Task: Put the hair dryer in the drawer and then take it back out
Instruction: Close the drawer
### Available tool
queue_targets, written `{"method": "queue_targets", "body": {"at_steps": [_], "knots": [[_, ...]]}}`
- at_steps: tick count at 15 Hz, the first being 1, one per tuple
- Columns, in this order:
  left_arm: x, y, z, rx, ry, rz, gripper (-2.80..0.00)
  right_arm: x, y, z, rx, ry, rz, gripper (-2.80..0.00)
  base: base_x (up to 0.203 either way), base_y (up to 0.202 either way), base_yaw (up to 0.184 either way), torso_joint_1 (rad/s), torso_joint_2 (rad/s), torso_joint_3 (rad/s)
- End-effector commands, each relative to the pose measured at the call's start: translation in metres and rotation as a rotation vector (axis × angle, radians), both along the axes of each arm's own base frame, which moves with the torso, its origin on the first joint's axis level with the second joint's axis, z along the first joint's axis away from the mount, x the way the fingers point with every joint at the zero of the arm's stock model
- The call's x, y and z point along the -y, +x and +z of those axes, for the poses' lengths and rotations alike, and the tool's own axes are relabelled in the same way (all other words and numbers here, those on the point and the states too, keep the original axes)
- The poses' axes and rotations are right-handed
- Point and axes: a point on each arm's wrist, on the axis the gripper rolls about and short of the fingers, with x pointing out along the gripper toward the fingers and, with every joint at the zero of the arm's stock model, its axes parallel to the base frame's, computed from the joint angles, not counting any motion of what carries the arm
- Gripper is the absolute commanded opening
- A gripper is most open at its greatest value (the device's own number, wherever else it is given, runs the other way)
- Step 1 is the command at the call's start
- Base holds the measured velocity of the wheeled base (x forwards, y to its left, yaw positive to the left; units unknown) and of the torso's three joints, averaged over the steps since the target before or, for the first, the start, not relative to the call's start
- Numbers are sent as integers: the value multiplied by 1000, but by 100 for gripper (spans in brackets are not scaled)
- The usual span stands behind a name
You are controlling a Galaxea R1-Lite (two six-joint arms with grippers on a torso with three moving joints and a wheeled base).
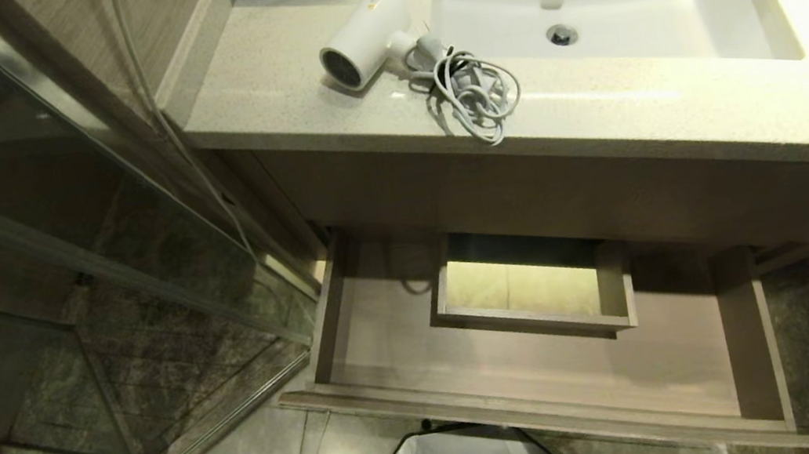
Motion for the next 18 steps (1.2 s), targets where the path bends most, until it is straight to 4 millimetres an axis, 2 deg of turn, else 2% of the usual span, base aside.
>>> {"method": "queue_targets", "body": {"at_steps": [1, 5, 18], "knots": [[0, 0, 0, -2, 0, 0, -280, 0, -1, 0, 1, -2, 2, -280, 0, 0, 0, -208, -86, -290], [0, 0, 0, -2, 0, 0, -280, 0, -1, 0, 7, -1, -1, -280, 0, 0, 0, -151, 120, -34], [0, 0, 0, -2, 0, 0, -280, 2, -6, -4, 19, 4, 0, -280, 0, 0, 0, -168, 308, 135]]}}
